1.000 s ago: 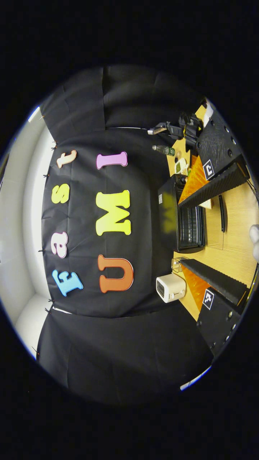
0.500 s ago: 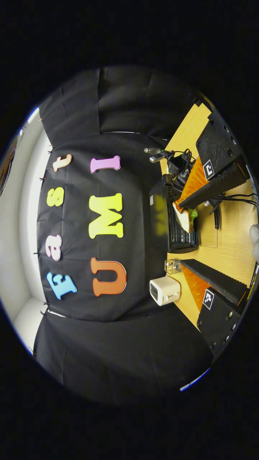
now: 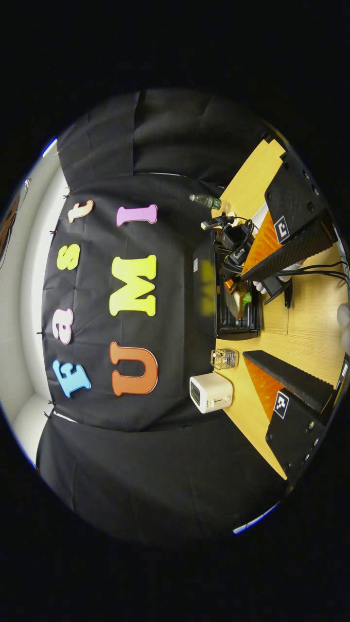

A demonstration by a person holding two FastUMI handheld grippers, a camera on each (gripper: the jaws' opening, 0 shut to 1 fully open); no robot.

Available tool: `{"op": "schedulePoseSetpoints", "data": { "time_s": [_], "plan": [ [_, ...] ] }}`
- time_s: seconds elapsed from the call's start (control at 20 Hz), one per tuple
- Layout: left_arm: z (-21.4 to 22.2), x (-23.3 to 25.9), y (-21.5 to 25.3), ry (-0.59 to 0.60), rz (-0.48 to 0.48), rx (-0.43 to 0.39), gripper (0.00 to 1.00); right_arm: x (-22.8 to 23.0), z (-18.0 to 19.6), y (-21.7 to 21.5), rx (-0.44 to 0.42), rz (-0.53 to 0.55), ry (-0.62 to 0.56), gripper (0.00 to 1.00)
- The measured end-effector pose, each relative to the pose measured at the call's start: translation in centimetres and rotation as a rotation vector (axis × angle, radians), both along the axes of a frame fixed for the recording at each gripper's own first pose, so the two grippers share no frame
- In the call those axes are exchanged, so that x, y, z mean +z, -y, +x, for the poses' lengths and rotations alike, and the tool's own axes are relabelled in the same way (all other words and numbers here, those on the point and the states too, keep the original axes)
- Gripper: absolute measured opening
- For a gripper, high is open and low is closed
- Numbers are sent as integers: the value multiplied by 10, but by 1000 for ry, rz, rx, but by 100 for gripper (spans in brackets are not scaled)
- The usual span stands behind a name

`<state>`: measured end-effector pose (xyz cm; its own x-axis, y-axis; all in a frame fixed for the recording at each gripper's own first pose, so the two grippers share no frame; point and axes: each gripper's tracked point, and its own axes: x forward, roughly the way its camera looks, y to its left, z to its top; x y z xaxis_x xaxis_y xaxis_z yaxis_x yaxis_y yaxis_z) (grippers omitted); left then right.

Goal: Open the electric oven with the left hand, put the food in, and close the electric oven.

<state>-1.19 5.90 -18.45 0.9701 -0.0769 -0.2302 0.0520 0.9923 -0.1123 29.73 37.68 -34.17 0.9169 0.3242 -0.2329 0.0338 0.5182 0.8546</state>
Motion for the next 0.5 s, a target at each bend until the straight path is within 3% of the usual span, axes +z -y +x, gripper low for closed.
{"op": "schedulePoseSetpoints", "data": {
  "time_s": [0.3,0.4,0.5],
  "plan": [
    [8,-2,7,-5,-16,-5,94,-6,7,18,-5,-173,5,40],
    [9,-1,8,-3,-10,-8,94,-9,7,23,0,-261,-3,51],
    [10,-3,11,-11,-11,-14,94,-13,7,33,-7,-355,-8,72]
  ]
}}
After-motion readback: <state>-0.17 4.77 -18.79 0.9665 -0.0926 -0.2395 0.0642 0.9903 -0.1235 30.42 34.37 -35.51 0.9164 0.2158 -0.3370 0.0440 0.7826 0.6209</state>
